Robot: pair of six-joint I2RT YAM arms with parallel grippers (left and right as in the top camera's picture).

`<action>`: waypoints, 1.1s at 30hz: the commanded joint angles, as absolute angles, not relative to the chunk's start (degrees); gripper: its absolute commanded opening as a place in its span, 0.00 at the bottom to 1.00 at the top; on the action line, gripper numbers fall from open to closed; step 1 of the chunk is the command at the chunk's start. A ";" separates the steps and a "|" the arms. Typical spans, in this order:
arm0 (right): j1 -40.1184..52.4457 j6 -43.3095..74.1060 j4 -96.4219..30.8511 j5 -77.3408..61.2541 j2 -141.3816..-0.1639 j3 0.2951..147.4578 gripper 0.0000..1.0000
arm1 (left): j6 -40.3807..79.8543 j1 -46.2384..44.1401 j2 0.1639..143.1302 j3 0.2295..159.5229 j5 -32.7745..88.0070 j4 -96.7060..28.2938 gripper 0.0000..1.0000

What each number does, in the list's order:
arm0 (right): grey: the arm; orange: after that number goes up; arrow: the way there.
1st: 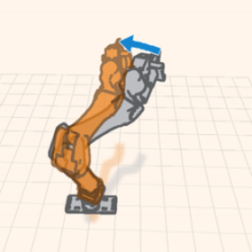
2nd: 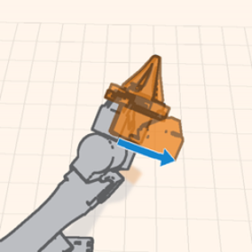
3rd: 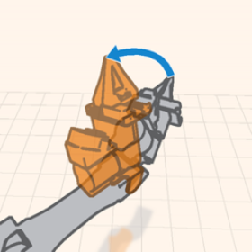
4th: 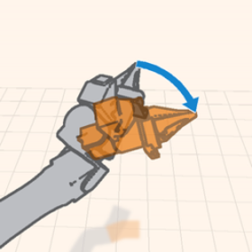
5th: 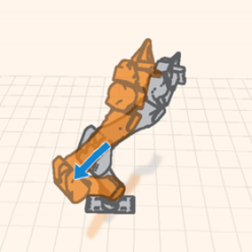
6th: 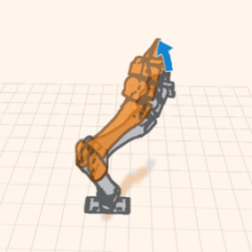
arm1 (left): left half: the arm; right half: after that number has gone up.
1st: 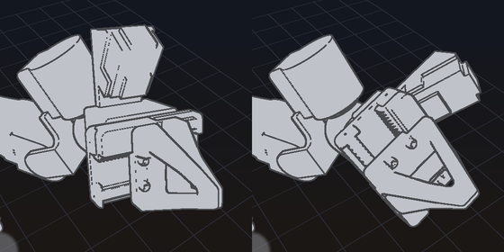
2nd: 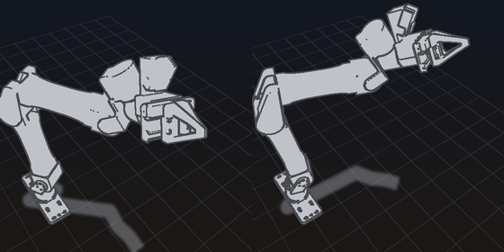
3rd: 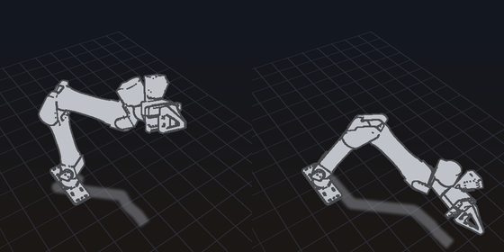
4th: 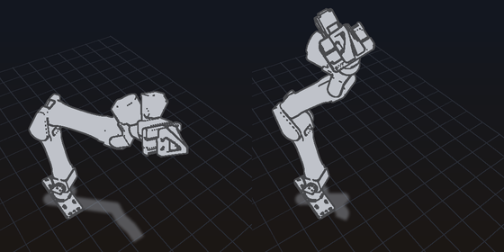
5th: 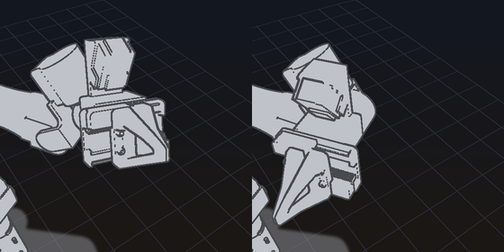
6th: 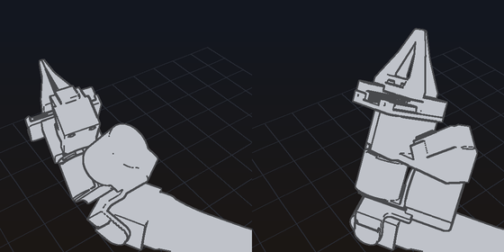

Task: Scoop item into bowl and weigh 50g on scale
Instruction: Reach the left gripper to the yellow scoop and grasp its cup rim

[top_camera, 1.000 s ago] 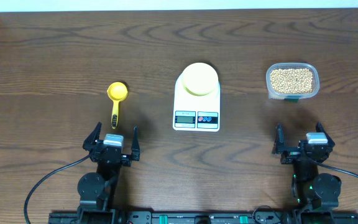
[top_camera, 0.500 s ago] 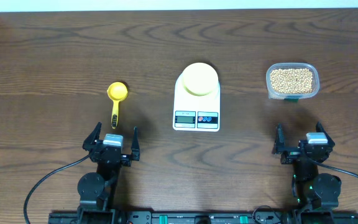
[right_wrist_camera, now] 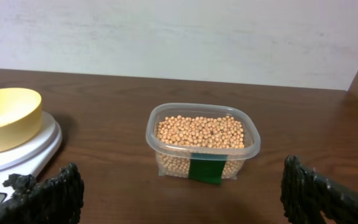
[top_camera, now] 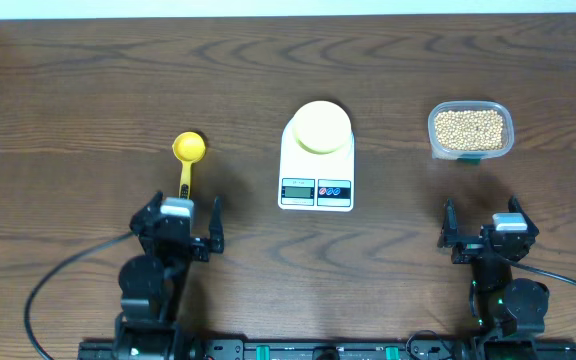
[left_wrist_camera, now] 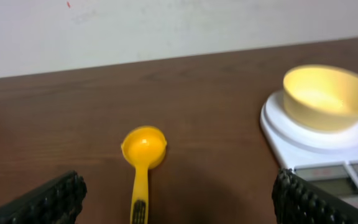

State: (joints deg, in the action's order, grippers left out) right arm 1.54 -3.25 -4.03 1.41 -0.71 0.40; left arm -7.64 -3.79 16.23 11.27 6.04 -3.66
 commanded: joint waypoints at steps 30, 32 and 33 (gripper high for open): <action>2.02 -3.92 -4.27 1.30 -0.54 0.32 0.99 | 2.20 -3.44 84.95 81.60 7.18 -50.35 0.97; 2.02 -3.92 -4.27 1.30 -0.54 0.32 0.99 | 2.24 -3.44 86.89 81.60 6.98 -50.33 0.98; 2.02 -3.92 -4.27 1.30 -0.54 0.32 0.99 | 2.28 -3.44 87.72 81.60 7.29 -50.30 0.98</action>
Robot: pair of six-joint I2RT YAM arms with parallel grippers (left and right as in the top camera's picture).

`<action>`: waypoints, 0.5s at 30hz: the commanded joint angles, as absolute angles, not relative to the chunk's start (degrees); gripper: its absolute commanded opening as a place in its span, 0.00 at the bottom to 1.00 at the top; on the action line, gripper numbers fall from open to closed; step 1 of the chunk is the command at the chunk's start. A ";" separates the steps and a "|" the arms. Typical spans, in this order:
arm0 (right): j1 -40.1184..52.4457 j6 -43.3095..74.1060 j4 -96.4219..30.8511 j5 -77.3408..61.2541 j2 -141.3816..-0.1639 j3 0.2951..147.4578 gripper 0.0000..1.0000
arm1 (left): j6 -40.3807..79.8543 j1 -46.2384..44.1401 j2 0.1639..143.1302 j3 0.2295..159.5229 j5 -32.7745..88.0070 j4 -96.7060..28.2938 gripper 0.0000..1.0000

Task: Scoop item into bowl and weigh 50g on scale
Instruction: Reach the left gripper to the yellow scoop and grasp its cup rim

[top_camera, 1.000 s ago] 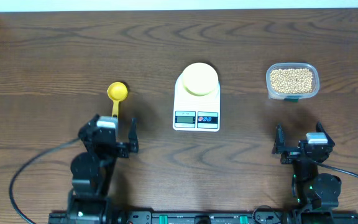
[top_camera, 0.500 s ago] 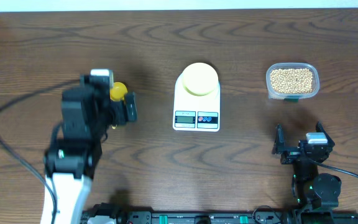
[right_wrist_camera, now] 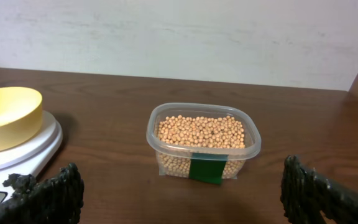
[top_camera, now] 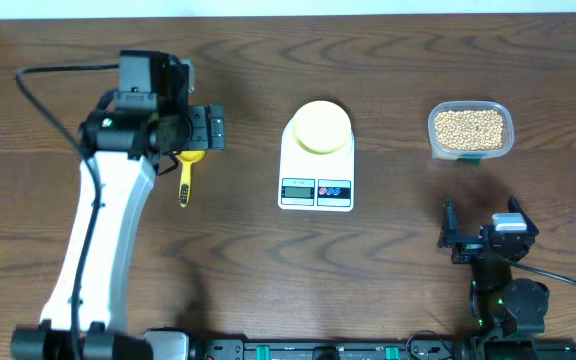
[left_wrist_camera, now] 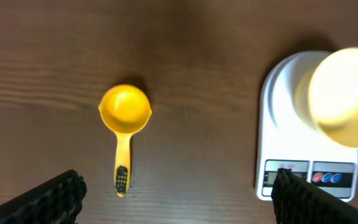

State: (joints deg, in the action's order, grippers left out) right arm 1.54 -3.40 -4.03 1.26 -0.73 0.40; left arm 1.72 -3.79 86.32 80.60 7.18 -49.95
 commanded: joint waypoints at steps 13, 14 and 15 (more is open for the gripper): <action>2.02 -3.92 -4.27 1.30 -0.54 0.32 0.99 | 2.20 -3.38 90.50 81.60 4.75 -48.38 0.98; 2.02 -3.92 -4.27 1.30 -0.54 0.32 0.99 | 2.20 -3.38 90.50 81.60 4.62 -48.40 0.98; 2.02 -3.92 -4.27 1.30 -0.54 0.32 0.99 | 2.20 -3.38 90.50 81.60 4.62 -48.42 0.98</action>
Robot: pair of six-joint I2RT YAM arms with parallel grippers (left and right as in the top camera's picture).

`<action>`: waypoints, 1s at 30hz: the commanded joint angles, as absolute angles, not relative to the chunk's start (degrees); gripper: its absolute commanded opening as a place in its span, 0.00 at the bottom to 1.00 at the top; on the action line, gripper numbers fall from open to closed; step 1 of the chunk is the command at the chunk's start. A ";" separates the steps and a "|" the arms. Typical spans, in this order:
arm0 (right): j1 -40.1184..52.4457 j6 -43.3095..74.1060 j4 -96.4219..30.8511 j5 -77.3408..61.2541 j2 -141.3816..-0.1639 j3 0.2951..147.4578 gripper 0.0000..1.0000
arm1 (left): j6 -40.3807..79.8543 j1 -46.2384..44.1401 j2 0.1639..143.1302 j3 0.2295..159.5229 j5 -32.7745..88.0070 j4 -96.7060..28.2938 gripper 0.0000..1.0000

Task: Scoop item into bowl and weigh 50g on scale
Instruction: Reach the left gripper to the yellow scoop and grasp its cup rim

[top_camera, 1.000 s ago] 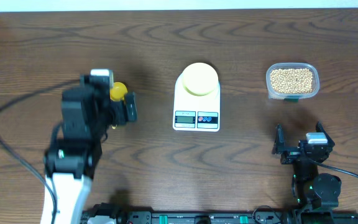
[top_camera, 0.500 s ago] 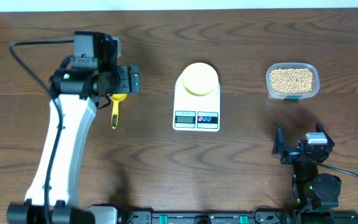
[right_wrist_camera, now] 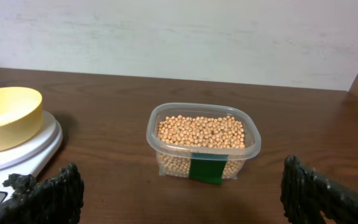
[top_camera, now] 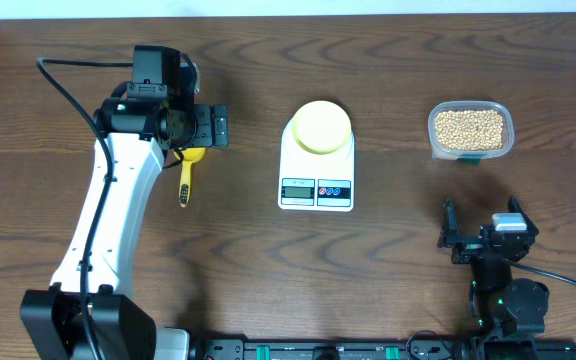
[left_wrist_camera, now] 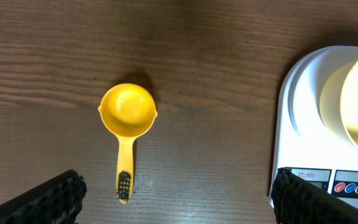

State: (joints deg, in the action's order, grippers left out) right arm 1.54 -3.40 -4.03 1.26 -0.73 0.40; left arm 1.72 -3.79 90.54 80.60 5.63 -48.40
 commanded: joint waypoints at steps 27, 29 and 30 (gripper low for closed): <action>2.02 -3.92 -4.27 1.30 -0.54 0.32 0.99 | 3.16 3.70 90.56 81.54 1.65 -47.48 0.98; 2.02 -3.92 -4.27 1.30 -0.54 0.32 0.99 | 3.14 4.73 90.56 81.23 1.63 -47.46 0.98; 2.02 -3.92 -4.27 1.30 -0.54 0.32 0.99 | 3.14 5.15 90.56 81.17 1.63 -47.44 0.97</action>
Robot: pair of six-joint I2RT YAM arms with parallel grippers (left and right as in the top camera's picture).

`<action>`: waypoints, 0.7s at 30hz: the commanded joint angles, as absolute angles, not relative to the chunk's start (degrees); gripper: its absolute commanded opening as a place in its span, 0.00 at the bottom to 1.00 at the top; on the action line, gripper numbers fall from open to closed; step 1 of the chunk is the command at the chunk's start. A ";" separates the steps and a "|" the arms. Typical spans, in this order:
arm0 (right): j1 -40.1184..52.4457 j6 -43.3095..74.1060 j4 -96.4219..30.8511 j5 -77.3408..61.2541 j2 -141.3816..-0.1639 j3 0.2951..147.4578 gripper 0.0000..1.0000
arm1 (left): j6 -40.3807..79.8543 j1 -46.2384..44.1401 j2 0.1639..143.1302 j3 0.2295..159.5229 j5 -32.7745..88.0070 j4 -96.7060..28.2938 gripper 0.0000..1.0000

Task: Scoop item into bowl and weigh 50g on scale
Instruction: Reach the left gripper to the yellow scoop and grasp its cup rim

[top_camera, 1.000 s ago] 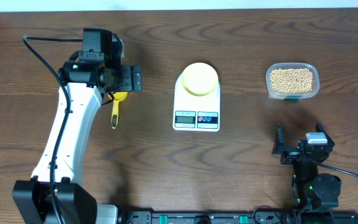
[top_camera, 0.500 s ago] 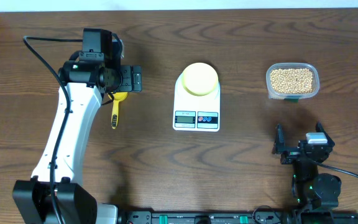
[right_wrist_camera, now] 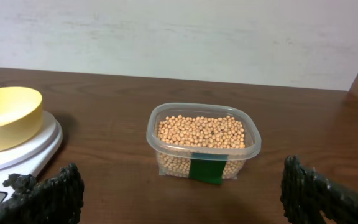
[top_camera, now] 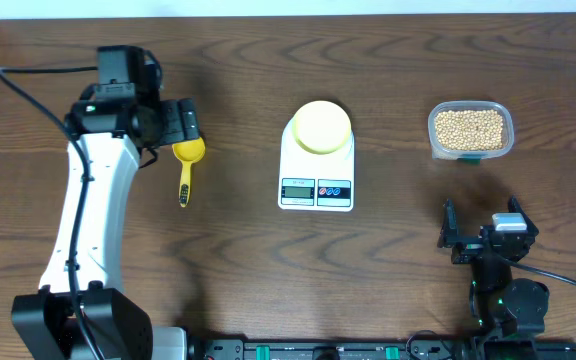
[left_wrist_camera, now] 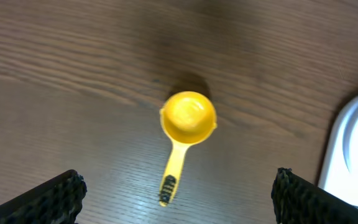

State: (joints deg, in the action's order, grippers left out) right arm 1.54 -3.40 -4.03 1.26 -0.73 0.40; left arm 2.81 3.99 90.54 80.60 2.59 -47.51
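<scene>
A yellow scoop (top_camera: 185, 166) lies on the table left of the scale, cup (left_wrist_camera: 188, 117) far, handle pointing toward the front edge. My left gripper (top_camera: 178, 123) hangs open above it, looking straight down. The handle end lies between the two fingertips (left_wrist_camera: 50, 200) in the left wrist view, untouched. A white scale (top_camera: 316, 172) carries a pale yellow bowl (top_camera: 320, 127). A clear tub of soybeans (right_wrist_camera: 202, 138) stands at the right. My right gripper (right_wrist_camera: 182, 205) stays low and open near the front edge, facing the tub.
The scale's edge shows at the right of the left wrist view. The left arm's cable loops over the table's left side (top_camera: 28, 75). A pale wall (right_wrist_camera: 179, 37) rises behind the table's far edge.
My left gripper has shifted left, away from the scale. The scoop now sits centred in the left wrist view and the scale has slid to its right edge. The scoop itself has not moved.
Both grippers first rested open at the front edge, the left one low behind the scoop's handle. Then the left arm stood raised and reached out over the scoop, looking down. It stayed above the scoop, and now hangs further left. The right arm never moved.
</scene>
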 commanded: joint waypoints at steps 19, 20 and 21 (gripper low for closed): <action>2.02 -3.92 -4.27 1.30 -0.54 0.32 0.99 | 3.73 6.20 90.65 80.90 1.65 -45.10 0.98; 2.02 -3.92 -4.27 1.30 -0.54 0.32 0.99 | 3.73 6.20 90.65 80.90 1.65 -45.17 0.98; 2.02 -3.92 -4.27 1.30 -0.54 0.32 0.99 | 3.70 6.20 90.65 80.90 1.63 -45.15 0.97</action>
State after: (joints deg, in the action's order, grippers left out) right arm 1.54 -3.40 -4.03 1.26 -0.73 0.40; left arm 3.07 5.91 90.54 80.60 2.59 -44.97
